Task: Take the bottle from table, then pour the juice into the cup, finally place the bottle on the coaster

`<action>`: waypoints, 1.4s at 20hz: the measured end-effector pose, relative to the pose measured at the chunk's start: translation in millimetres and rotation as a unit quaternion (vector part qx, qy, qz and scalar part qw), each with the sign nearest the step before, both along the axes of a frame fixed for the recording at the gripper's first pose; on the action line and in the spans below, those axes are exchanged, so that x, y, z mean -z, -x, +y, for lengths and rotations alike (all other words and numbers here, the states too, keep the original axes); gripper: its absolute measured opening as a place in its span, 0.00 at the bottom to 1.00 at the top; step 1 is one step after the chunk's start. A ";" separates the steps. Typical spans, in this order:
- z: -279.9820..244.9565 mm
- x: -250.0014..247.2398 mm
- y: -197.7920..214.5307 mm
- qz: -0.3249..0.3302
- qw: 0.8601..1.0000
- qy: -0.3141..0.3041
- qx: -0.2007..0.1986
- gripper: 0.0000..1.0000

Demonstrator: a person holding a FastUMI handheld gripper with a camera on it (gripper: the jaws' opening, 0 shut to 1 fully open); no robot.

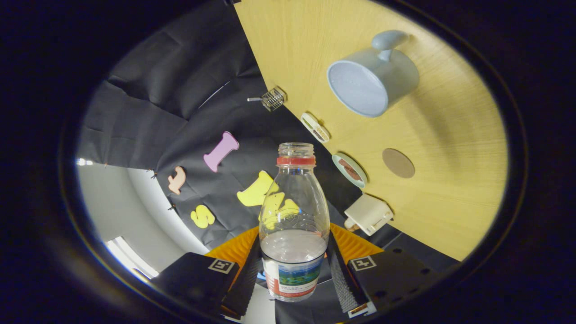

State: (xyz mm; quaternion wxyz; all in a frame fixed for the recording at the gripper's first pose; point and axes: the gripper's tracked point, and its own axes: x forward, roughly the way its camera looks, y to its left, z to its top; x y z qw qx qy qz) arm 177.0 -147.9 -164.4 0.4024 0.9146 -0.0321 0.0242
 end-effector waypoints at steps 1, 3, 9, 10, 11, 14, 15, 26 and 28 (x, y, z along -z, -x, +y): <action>0.1 2.2 -1.5 0.000 1.000 0.002 0.002 0.78; 1.3 5.6 0.2 0.001 1.000 0.006 0.003 0.78; 7.8 8.3 -3.1 0.014 0.997 0.082 0.007 0.78; 10.5 7.4 -3.1 0.020 0.994 0.106 0.007 0.78; 13.9 5.2 -5.1 0.022 0.991 0.133 0.008 0.78; 29.7 -15.1 -10.7 0.017 0.965 0.260 0.005 0.78; 33.3 -22.3 -14.3 0.013 0.951 0.308 0.006 0.78; 38.6 -70.3 7.5 0.007 0.743 0.668 0.033 0.78; 44.7 -78.7 2.0 -0.007 0.700 0.714 0.031 0.79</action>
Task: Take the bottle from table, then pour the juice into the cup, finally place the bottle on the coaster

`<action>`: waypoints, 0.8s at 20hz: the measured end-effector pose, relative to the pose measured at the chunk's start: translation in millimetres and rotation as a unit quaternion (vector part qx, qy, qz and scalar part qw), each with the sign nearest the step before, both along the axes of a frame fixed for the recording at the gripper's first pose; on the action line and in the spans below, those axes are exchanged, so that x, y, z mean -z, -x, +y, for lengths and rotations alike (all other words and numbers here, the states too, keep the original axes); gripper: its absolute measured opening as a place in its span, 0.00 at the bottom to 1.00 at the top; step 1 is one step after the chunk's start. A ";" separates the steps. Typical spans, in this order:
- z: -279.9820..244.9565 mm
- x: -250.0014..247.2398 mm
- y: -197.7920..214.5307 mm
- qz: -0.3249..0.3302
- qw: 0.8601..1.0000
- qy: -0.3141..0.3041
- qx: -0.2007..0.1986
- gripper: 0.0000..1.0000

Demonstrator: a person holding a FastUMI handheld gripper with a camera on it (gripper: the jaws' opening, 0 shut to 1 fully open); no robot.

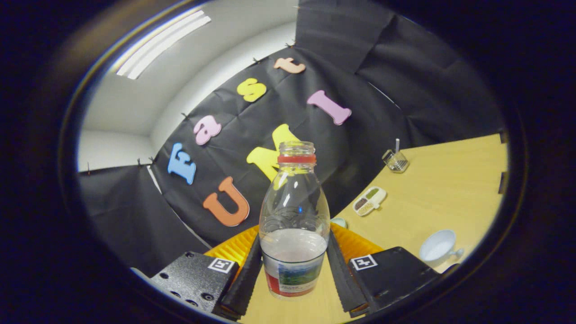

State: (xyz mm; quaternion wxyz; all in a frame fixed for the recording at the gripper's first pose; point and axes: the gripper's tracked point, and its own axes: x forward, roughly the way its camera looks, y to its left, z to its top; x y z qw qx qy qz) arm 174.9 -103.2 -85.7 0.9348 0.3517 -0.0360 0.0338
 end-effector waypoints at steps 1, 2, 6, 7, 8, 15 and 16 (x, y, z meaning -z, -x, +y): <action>3.9 -4.0 -1.6 -0.010 1.000 0.029 -0.006 0.79; 3.6 -2.2 -2.0 -0.012 0.998 0.056 -0.003 0.79; -3.1 18.1 -12.1 -0.011 0.990 0.140 0.016 0.79; -0.9 26.2 -16.1 -0.011 0.987 0.160 0.012 0.79; 4.4 28.4 -18.8 -0.026 0.985 0.170 0.009 0.79; 24.3 105.6 -66.6 0.016 0.956 0.292 0.011 0.79; 30.7 115.3 -72.9 0.019 0.954 0.300 0.006 0.79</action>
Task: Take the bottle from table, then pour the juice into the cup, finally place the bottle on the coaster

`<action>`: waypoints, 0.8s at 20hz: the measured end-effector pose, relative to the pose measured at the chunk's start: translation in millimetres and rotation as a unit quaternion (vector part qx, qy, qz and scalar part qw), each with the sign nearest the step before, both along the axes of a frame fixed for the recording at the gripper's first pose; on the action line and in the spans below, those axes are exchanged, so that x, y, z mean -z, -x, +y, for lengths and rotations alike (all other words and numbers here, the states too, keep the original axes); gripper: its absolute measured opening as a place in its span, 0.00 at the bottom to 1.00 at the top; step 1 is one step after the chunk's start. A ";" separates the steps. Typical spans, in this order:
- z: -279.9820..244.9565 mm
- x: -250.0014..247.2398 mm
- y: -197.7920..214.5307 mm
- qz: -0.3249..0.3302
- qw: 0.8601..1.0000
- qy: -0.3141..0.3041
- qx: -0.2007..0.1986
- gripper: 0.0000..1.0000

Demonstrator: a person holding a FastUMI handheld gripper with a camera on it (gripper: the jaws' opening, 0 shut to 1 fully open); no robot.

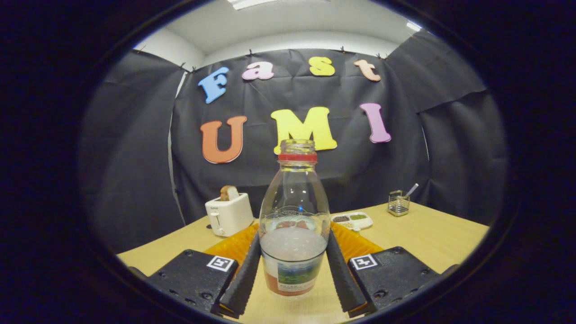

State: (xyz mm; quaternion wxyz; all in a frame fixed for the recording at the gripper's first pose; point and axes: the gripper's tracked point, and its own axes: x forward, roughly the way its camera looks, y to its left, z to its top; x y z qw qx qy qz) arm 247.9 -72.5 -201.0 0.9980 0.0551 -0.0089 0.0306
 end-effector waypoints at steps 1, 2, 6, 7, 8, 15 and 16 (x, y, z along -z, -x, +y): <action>6.0 11.7 -7.0 0.008 1.000 0.007 0.001 0.79; 9.4 22.7 -13.9 0.015 1.000 0.015 0.002 0.79; 23.5 47.3 -30.5 0.029 0.998 0.052 0.002 0.79; 23.8 48.9 -35.2 0.028 0.998 0.055 0.005 0.79; 25.7 48.9 -41.2 0.024 0.998 0.054 0.004 0.79; 26.0 62.0 -79.8 0.024 0.997 0.077 0.011 0.80; 27.5 63.6 -82.7 0.022 0.997 0.070 0.008 0.80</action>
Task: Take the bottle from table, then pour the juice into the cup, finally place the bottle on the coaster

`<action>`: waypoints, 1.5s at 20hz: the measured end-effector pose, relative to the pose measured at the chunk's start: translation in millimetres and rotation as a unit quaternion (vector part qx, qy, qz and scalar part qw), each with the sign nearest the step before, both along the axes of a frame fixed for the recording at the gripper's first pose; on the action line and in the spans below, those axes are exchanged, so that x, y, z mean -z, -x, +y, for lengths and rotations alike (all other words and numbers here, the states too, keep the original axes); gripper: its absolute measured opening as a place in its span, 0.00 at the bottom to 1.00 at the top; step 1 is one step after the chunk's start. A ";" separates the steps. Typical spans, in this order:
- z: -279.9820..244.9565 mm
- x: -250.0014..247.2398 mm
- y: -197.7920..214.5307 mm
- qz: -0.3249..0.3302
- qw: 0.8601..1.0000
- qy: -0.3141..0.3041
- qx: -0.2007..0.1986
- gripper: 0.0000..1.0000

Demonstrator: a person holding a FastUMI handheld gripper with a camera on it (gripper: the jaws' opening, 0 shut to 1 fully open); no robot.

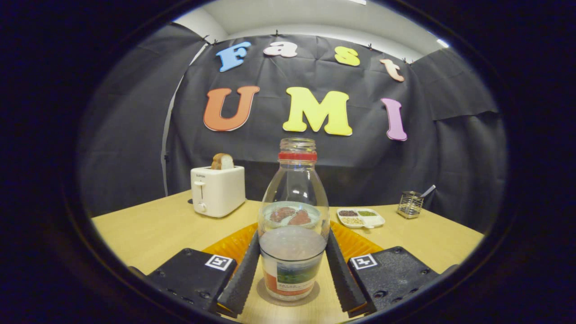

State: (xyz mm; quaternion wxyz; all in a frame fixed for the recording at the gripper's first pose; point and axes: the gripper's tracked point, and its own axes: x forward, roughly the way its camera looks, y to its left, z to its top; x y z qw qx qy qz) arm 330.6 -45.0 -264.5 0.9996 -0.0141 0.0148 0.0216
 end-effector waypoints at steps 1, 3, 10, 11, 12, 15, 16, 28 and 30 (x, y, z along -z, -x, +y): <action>2.9 1.0 -2.0 -0.002 1.000 -0.003 -0.001 0.80; 8.7 4.1 -4.1 -0.003 1.000 0.003 -0.007 0.82; 4.6 4.2 -2.3 0.002 1.000 0.004 0.001 0.97; 2.6 3.0 -0.5 0.005 1.000 0.000 0.001 1.00; 0.9 0.0 2.9 0.006 1.000 -0.006 0.001 1.00; 2.6 -14.4 10.3 0.007 0.999 -0.041 -0.015 1.00; 1.8 -21.5 14.2 0.008 0.999 -0.049 -0.017 1.00; -10.1 -131.8 140.9 -0.023 0.996 -0.071 -0.043 1.00; -19.4 -144.6 169.3 -0.026 0.997 -0.061 -0.029 1.00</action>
